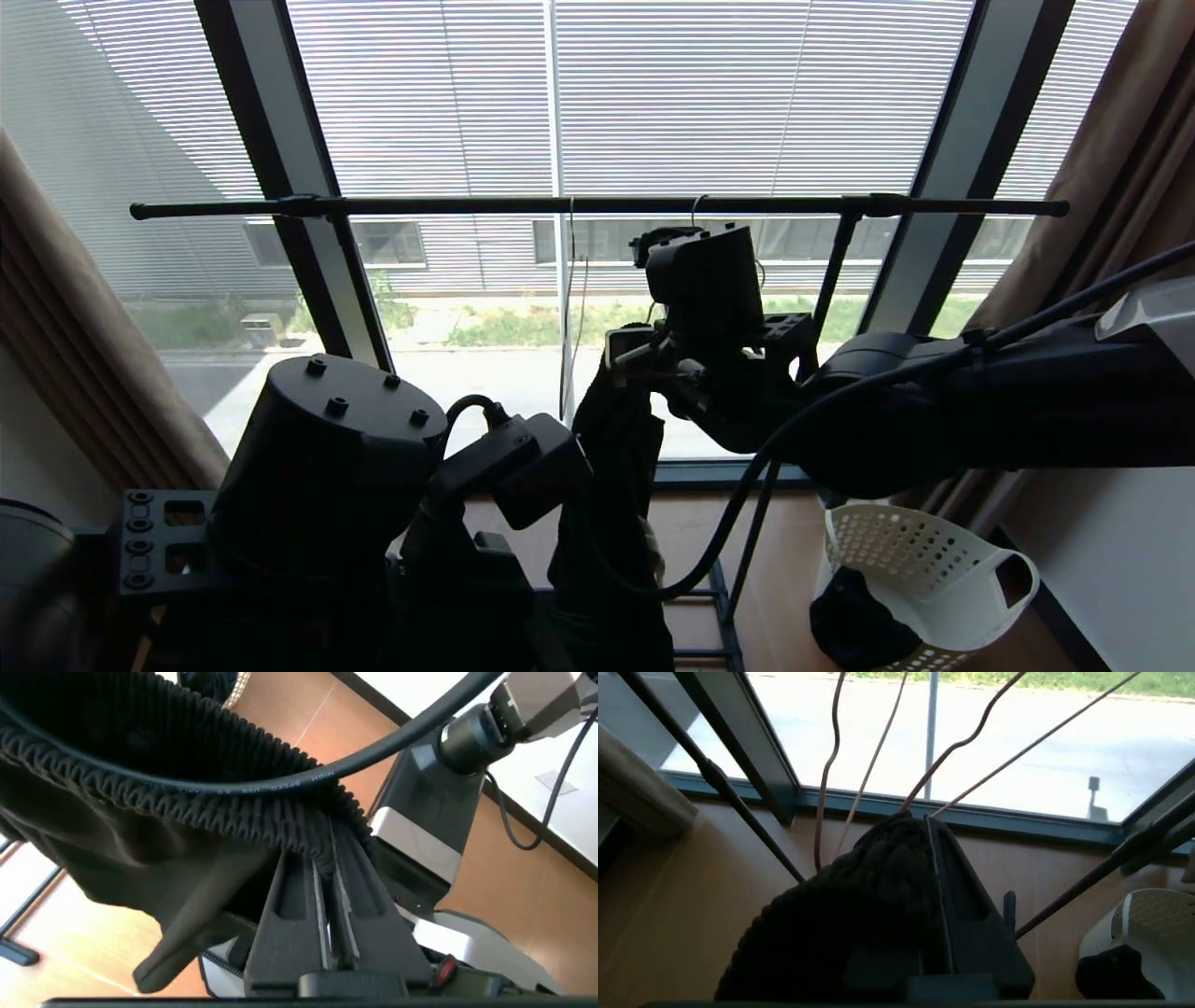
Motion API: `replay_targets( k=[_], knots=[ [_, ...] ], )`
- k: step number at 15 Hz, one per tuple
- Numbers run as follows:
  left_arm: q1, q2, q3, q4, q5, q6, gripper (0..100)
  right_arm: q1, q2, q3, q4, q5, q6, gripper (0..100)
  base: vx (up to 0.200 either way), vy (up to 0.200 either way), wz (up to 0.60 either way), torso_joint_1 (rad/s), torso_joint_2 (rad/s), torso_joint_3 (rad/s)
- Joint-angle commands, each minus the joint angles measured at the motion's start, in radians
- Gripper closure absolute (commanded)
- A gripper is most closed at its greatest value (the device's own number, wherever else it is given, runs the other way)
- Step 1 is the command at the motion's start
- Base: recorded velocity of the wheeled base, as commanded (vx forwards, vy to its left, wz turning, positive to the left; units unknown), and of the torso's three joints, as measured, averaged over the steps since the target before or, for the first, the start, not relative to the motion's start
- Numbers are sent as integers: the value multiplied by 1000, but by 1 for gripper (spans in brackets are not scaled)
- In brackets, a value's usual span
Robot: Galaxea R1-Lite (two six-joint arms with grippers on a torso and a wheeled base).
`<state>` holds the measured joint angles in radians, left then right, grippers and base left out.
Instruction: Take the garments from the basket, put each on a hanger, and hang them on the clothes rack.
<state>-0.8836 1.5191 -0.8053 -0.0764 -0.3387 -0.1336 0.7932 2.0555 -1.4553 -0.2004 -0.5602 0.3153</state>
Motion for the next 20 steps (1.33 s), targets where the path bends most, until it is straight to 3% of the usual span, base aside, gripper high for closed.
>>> replay_targets(
  k=[1, 3, 7, 11, 14, 15, 20],
  knots=[
    [0, 6, 6, 0, 3, -1, 100, 3, -29, 12, 13, 0, 19, 100, 0, 0, 0, 0, 0, 0],
    [23, -27, 29, 1, 6, 0, 100, -17, -84, 35, 35, 0, 34, 100, 0, 0, 0, 0, 0, 0],
    [180, -97, 90, 1, 4, 19, 100, -83, -298, 231, 50, 8, 39, 100, 0, 0, 0, 0, 0, 0],
    [353, -5, -32, -2, 6, 68, 100, -86, -474, 460, 47, 6, 36, 100, 0, 0, 0, 0, 0, 0],
    [393, 82, -141, 0, 7, 68, 100, -57, -532, 549, 47, -1, 36, 100, 0, 0, 0, 0, 0, 0],
    [397, 145, -226, 1, 15, 68, 100, -29, -549, 633, 38, -3, 39, 100, 0, 0, 0, 0, 0, 0],
    [362, 207, -357, 7, 47, 68, 100, 29, -529, 757, -10, 10, 27, 100, 0, 0, 0, 0, 0, 0]
  ],
)
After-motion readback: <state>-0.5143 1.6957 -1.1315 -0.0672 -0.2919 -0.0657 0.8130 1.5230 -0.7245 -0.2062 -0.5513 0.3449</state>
